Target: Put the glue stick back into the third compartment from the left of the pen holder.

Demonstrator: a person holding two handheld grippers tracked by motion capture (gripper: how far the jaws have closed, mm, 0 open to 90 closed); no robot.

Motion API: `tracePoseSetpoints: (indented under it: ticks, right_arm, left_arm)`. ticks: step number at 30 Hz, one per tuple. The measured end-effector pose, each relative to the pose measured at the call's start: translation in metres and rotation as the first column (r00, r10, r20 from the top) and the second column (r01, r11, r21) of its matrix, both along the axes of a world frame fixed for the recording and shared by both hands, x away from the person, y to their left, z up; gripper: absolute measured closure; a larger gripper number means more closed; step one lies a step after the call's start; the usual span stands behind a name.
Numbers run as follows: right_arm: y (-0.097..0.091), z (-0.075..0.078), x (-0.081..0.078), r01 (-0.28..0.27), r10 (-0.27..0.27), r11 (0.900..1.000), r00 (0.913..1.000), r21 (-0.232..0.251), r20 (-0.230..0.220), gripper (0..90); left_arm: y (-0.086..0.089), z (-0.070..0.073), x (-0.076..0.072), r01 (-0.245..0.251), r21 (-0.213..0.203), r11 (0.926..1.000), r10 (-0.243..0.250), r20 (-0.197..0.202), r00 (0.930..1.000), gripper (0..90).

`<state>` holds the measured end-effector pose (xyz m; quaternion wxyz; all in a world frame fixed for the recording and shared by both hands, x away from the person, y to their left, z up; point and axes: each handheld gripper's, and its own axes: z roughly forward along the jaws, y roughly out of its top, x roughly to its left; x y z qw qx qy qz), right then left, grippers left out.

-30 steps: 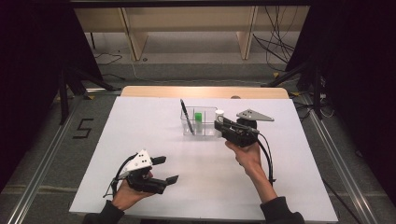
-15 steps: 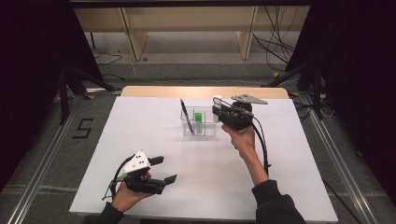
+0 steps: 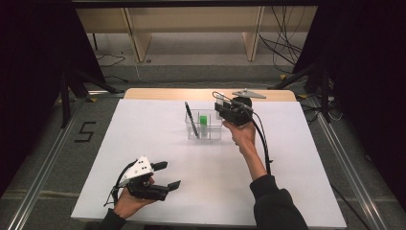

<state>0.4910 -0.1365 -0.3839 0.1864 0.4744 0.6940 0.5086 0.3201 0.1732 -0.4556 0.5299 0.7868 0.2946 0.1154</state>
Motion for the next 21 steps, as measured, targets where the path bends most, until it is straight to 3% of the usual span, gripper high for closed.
tracePoseSetpoints:
  ticks: [21]
  right_arm:
    - [0.015, -0.025, 0.015, 0.016, -0.019, 0.9988, 0.9986, -0.047, -0.05, 68.2]
  left_arm:
    - [0.003, -0.002, 0.005, -0.036, 0.009, 0.9993, 0.036, 0.015, 0.9992, 15.5]
